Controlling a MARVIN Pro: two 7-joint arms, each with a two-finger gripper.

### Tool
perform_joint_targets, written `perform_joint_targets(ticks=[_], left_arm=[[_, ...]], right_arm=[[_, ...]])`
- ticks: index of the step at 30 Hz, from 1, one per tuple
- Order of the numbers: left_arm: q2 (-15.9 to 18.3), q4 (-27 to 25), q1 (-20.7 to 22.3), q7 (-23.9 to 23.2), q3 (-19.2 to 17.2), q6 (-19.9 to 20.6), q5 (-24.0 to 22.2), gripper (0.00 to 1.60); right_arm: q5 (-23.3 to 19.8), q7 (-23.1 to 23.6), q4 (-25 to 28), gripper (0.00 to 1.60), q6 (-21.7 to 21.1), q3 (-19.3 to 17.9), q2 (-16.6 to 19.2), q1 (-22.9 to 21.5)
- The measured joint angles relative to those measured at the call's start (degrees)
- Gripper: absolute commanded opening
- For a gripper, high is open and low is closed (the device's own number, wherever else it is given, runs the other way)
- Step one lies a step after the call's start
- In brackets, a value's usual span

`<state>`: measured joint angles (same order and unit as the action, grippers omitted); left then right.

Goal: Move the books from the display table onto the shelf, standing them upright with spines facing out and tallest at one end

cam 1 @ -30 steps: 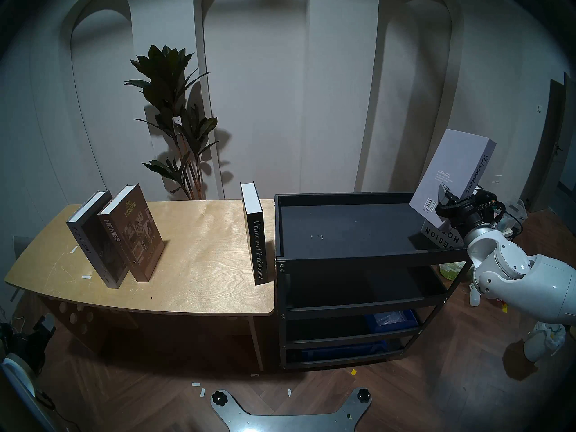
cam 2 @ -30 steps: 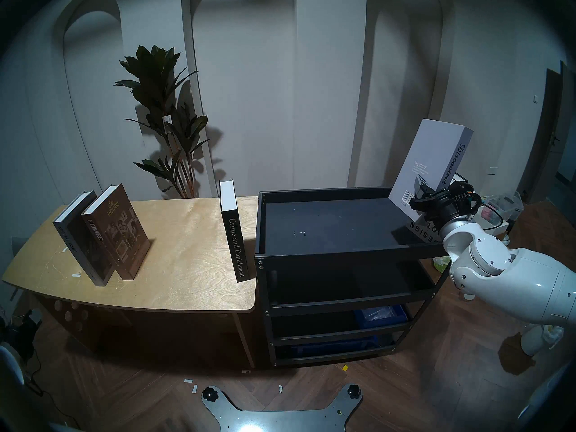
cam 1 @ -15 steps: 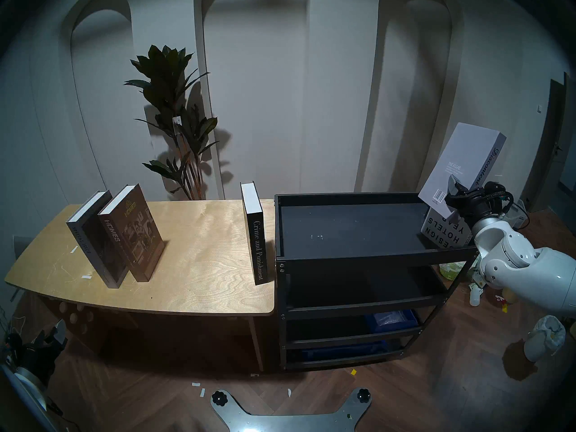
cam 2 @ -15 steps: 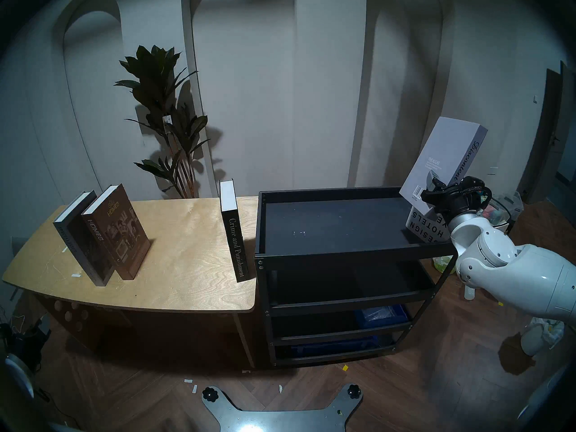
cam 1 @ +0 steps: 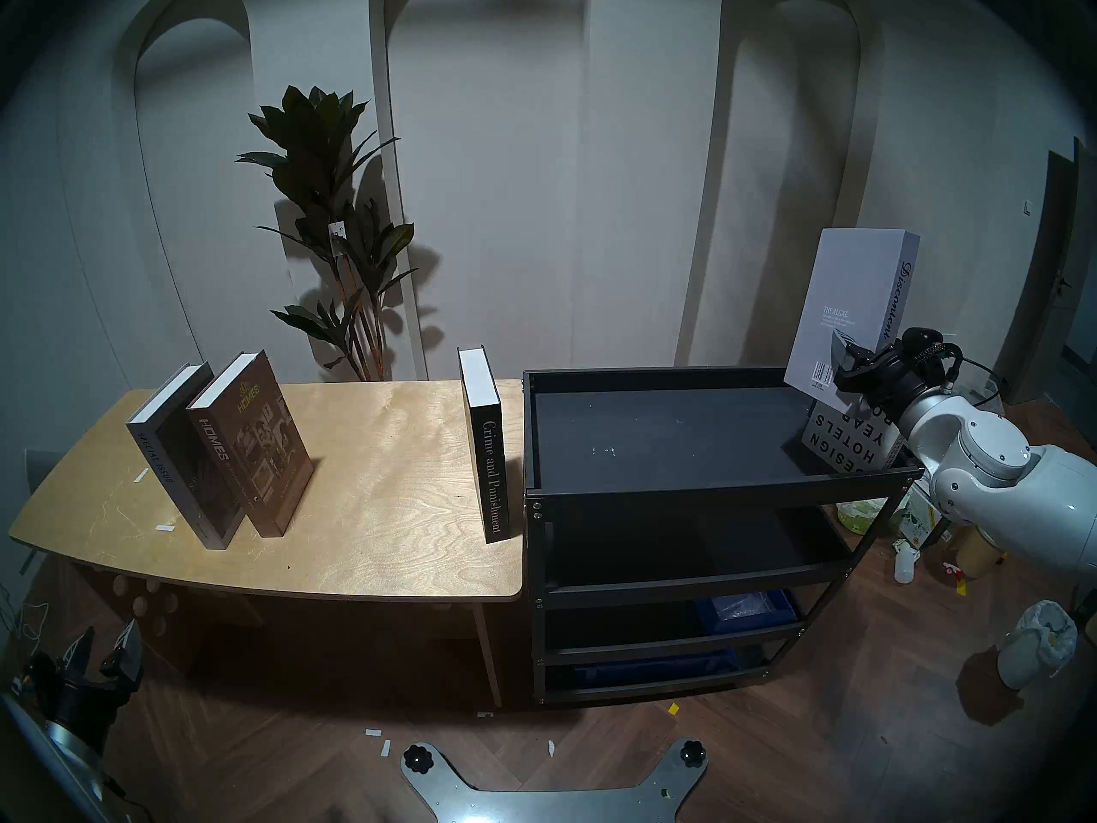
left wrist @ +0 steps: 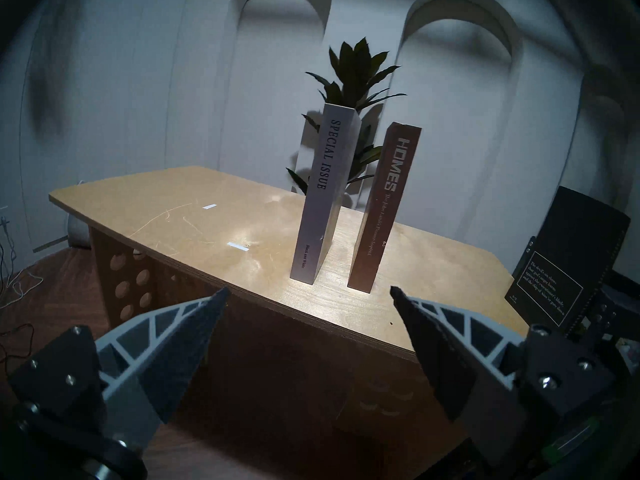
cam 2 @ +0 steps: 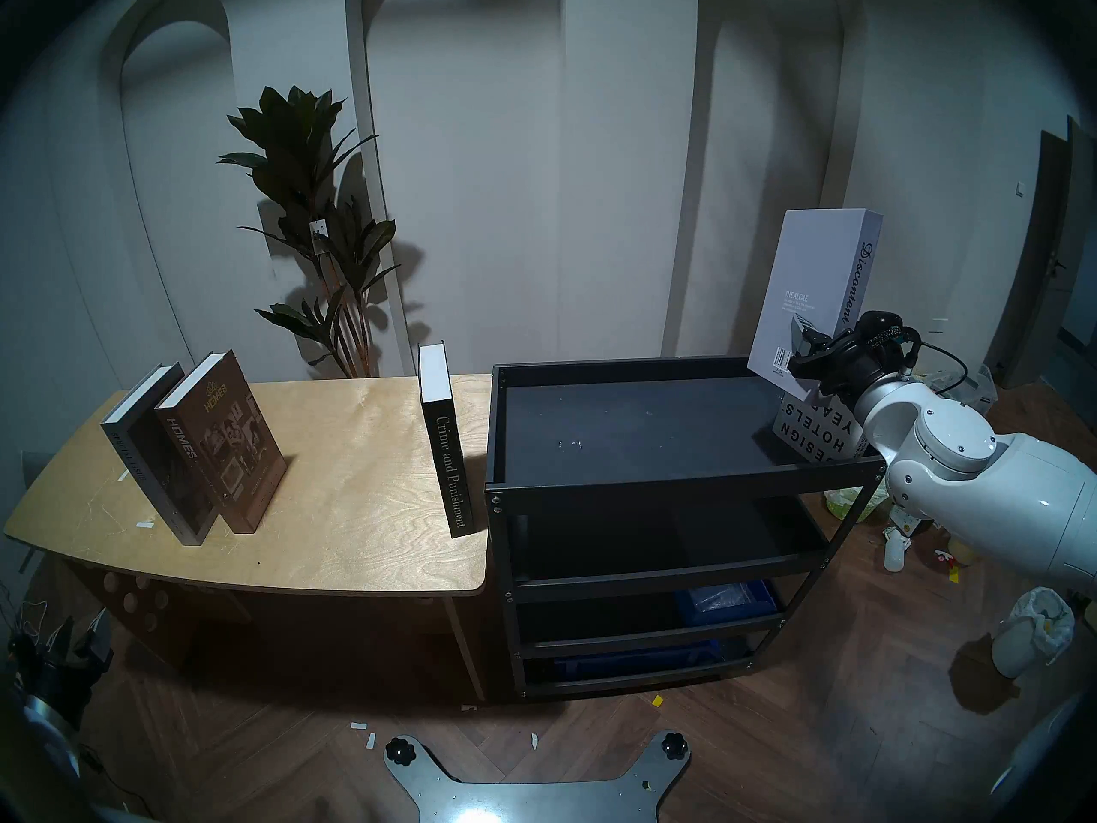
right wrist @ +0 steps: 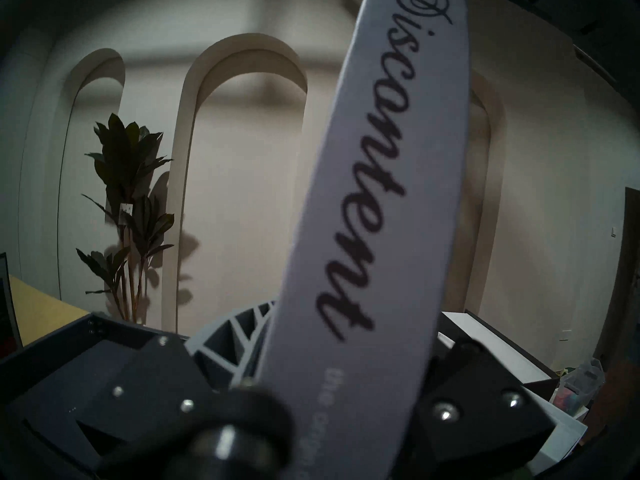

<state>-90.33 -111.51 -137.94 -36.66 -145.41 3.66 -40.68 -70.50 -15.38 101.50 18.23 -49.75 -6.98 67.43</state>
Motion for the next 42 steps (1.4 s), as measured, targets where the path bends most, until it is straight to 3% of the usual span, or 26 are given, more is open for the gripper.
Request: perform_joint_targets(ticks=[4, 9, 14, 22, 35, 42], left_arm=[[0.00, 2.09, 1.21, -2.69, -0.56, -2.65, 1.23, 1.60], [0.04, 5.49, 3.45, -5.82, -1.08, -7.53, 2.75, 1.60], [0.36, 8.60, 5.36, -7.20, -1.31, -12.57, 3.66, 1.60], [1.24, 11.42, 7.11, -7.77, -2.12, -15.36, 4.17, 1.60], [2.95, 16.24, 10.06, -8.36, -2.52, -17.83, 4.29, 1.60], [3.21, 17.26, 11.35, -9.12, -2.33, -19.32, 4.40, 1.60]], right_arm=[[-0.65, 0.50, -1.57, 0.00, -0.82, 0.00, -0.62, -0.32], [-0.67, 0.62, -5.19, 0.00, -1.67, 0.52, -3.70, -0.98], [1.12, 0.66, -7.16, 0.00, -2.27, 3.30, -7.82, -2.04], [3.67, 1.01, -8.65, 0.00, -4.98, 6.12, -12.65, -4.74], [14.72, 4.57, -16.53, 0.00, -12.33, 4.33, -21.34, -11.92], [20.78, 8.22, -22.04, 0.00, -12.84, 5.29, -23.72, -14.74]])
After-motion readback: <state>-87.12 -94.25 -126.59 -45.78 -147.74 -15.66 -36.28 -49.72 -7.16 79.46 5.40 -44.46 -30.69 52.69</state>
